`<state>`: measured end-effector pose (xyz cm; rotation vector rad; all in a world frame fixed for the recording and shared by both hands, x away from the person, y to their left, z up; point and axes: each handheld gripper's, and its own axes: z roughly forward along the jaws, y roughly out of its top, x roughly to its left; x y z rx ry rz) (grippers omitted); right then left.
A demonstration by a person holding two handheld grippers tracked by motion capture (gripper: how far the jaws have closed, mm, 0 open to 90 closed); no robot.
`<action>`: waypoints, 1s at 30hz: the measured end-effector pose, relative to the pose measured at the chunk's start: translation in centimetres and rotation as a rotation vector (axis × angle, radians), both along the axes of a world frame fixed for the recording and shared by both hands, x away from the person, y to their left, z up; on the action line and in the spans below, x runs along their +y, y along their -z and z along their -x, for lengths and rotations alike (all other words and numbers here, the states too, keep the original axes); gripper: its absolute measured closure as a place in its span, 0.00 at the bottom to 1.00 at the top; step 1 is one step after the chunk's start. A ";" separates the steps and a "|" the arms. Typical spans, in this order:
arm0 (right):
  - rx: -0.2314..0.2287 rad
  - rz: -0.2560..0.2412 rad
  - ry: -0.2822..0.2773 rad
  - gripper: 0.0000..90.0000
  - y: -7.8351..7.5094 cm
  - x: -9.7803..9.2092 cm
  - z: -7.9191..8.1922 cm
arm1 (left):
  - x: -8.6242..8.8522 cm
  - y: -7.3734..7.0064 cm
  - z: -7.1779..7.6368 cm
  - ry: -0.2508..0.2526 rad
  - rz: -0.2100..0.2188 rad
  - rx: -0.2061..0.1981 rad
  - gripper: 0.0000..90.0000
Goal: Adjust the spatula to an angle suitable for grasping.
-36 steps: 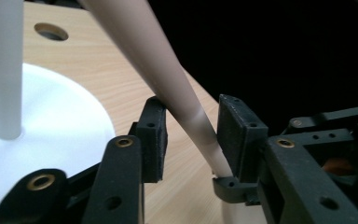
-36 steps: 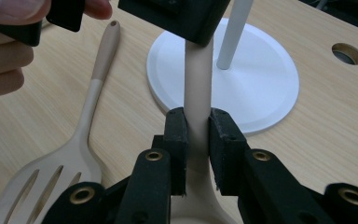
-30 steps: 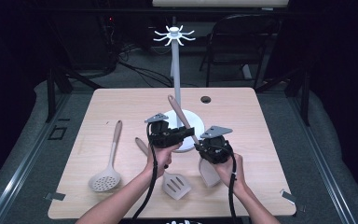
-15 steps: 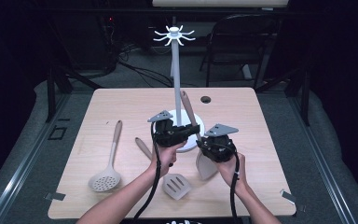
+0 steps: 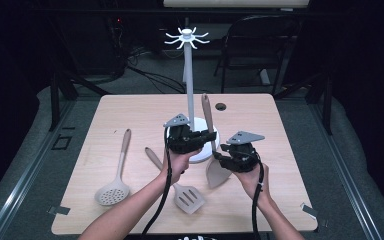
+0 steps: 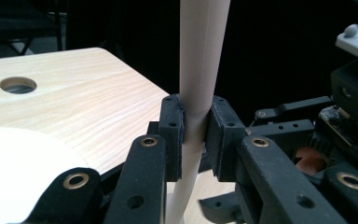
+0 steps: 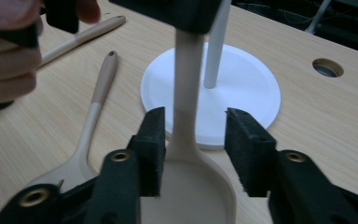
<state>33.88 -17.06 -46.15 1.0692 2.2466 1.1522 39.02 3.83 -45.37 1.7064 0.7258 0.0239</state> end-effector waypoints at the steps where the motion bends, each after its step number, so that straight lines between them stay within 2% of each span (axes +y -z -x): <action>1: 0.000 0.000 0.000 0.63 0.0 0.0 0.0 | 0.0 0.0 0.0 0.000 0.000 0.000 0.86; 2: 0.007 -0.007 0.006 0.55 0.2 -0.6 -0.1 | 0.1 -0.2 -0.1 0.002 -0.004 -0.008 0.86; 5: 0.022 -0.022 0.014 0.43 0.4 -1.4 -0.1 | 0.4 -0.9 -0.7 0.011 -0.013 -0.025 0.86; 9: 0.042 0.004 0.032 0.23 0.7 -2.4 -0.1 | 0.8 -1.6 -1.3 0.012 -0.011 -0.032 0.86; 10: 0.050 -0.004 0.036 0.16 0.9 -2.6 -0.2 | 0.8 -1.6 -1.3 0.012 -0.011 -0.032 0.86; 14: 0.093 0.009 0.045 0.02 1.5 -3.3 -0.6 | 1.1 -2.2 -1.8 0.025 -0.034 -0.047 0.86; 16: 0.107 0.015 0.044 0.00 1.7 -3.5 -0.7 | 1.2 -2.6 -2.2 0.025 -0.044 -0.056 0.86; 20: 0.104 0.033 0.047 0.00 1.8 -3.6 -0.8 | 1.4 -3.0 -2.7 0.027 -0.051 -0.056 0.86; 30: 0.113 0.039 0.045 0.00 1.9 -3.8 -1.0 | 1.7 -4.1 -3.6 0.033 -0.058 -0.081 0.86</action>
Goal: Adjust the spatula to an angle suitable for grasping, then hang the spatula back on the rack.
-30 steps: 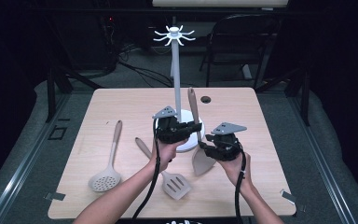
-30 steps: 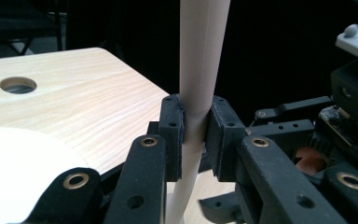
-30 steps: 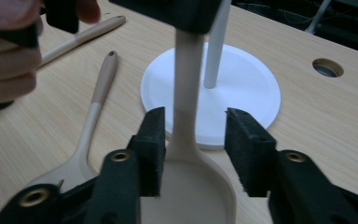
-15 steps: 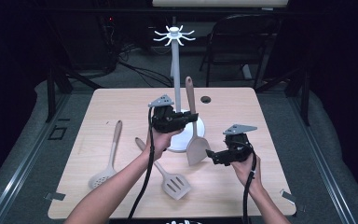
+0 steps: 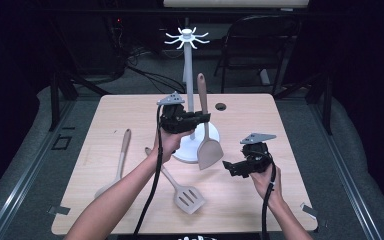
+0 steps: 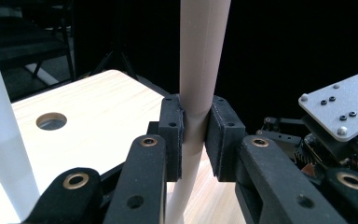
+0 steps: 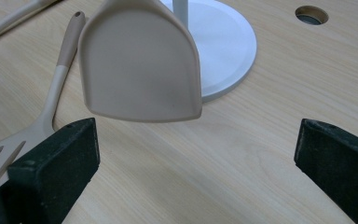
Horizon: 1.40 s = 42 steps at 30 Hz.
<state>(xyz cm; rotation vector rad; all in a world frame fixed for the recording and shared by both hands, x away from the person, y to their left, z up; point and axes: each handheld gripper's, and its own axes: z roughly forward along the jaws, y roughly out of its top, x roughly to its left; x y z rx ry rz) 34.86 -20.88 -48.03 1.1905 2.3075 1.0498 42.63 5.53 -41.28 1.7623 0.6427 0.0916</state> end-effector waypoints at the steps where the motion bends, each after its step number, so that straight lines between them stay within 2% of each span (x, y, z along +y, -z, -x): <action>1: 0.003 -0.005 0.004 0.00 0.0 0.0 0.0 | 0.0 -0.1 -0.1 0.002 0.000 -0.005 0.86; 21: 0.015 0.004 0.001 0.00 0.2 0.0 -0.1 | 0.4 -2.0 -0.8 0.009 -0.026 -0.048 0.86; 31: 0.027 0.009 0.003 0.00 0.1 0.1 -0.1 | 0.3 -3.1 -1.1 0.012 -0.018 -0.060 0.86; 42: 0.018 0.022 -0.005 0.01 0.2 0.2 -0.1 | 0.2 -4.7 -1.4 0.015 -0.006 -0.082 0.86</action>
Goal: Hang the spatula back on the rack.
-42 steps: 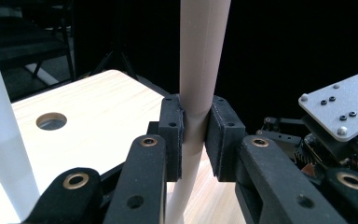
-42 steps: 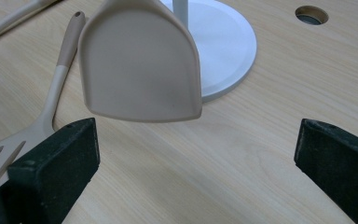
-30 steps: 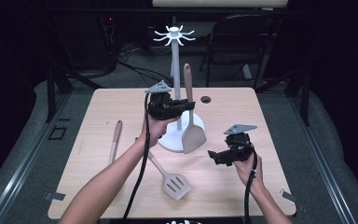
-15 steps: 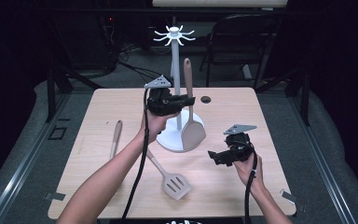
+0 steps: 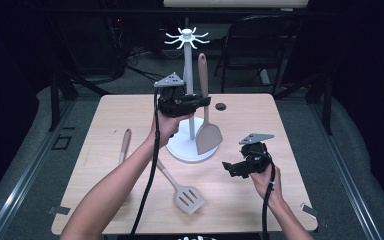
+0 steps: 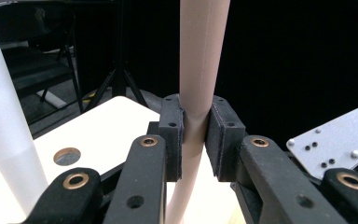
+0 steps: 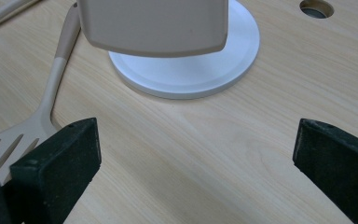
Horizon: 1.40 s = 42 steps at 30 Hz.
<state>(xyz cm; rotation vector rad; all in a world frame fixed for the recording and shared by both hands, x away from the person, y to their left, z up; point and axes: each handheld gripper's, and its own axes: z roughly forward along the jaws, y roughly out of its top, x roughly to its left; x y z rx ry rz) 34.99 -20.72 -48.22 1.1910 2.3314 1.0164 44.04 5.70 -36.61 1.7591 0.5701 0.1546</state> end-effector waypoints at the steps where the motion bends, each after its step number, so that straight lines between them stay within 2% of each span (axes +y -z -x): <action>1: 0.005 -0.001 0.004 0.01 0.0 0.0 0.0 | 0.1 -0.3 -0.1 0.002 0.001 -0.001 0.86; 9: 0.007 -0.005 -0.004 0.01 0.1 0.1 0.0 | 0.3 -1.1 -0.3 -0.005 0.000 -0.008 0.86; 14: 0.009 0.000 -0.003 0.01 0.1 0.1 0.0 | 0.7 -1.4 -0.6 -0.013 0.022 -0.001 0.86; 21: 0.007 0.007 -0.005 0.01 0.1 0.2 0.1 | 0.9 -1.2 -1.1 -0.024 0.034 0.021 0.86; 29: 0.011 0.011 -0.005 0.01 0.1 0.2 0.1 | 1.2 -0.9 -1.7 -0.050 0.022 0.027 0.86; 34: 0.009 0.011 -0.006 0.01 0.1 0.2 0.1 | 1.2 -0.7 -2.0 -0.067 0.009 0.015 0.86; 38: 0.010 0.009 -0.005 0.02 0.2 0.2 0.0 | 1.2 -0.6 -2.1 -0.083 -0.010 -0.011 0.86; 42: 0.013 0.013 -0.009 0.02 0.2 0.2 0.0 | 1.2 -0.7 -2.1 -0.108 -0.056 -0.050 0.86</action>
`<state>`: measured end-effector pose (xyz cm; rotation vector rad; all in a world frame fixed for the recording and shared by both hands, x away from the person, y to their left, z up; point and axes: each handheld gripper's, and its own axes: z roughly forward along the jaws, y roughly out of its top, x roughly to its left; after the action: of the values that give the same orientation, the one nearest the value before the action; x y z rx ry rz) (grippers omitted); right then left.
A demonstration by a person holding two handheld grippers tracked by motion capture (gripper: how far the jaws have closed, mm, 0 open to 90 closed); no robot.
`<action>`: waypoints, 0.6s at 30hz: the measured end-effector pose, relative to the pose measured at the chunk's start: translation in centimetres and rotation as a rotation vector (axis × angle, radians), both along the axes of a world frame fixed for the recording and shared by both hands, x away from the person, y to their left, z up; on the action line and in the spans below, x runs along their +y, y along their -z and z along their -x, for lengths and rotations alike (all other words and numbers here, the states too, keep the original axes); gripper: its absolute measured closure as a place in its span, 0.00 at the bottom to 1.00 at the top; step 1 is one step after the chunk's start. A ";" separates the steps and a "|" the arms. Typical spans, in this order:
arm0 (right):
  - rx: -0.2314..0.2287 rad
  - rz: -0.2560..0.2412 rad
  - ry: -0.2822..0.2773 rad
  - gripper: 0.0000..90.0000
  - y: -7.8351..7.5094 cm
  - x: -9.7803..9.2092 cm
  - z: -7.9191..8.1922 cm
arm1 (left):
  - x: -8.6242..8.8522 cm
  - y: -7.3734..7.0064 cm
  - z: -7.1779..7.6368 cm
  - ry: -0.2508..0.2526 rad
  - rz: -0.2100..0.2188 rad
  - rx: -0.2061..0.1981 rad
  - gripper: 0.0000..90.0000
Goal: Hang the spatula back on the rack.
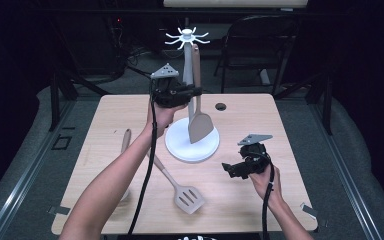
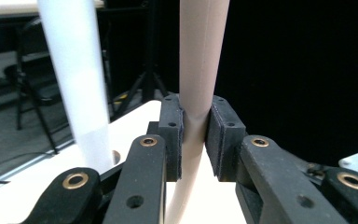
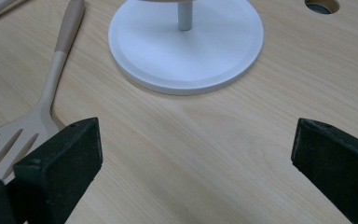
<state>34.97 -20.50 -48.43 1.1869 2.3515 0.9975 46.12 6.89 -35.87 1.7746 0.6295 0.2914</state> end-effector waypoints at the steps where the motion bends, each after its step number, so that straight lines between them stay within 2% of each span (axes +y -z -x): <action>1: 0.001 0.002 -0.001 0.02 0.0 0.0 0.0 | 0.0 0.0 0.0 -0.006 -0.004 -0.007 0.86; 4: 0.001 0.009 -0.002 0.02 0.0 0.0 0.0 | 0.1 0.0 -0.1 -0.019 -0.021 -0.025 0.86; 6: 0.001 0.013 0.000 0.02 0.1 0.1 0.0 | 0.1 -0.1 -0.1 -0.037 -0.047 -0.048 0.86; 13: 0.004 0.014 -0.007 0.02 0.2 0.1 0.0 | 0.4 -0.1 -0.2 -0.043 -0.056 -0.051 0.84; 15: 0.001 0.015 -0.010 0.02 0.2 0.2 0.0 | 0.5 -0.1 -0.2 -0.046 -0.041 -0.044 0.82; 17: 0.003 0.019 -0.012 0.02 0.2 0.2 0.0 | 0.6 -0.1 -0.2 -0.048 -0.046 -0.041 0.76; 18: 0.003 0.019 -0.012 0.02 0.2 0.2 0.0 | 0.7 -0.1 -0.2 -0.049 -0.047 -0.040 0.76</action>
<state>34.98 -20.28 -48.63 1.1693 2.3677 0.9755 46.30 7.55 -35.73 1.7958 0.6430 0.3771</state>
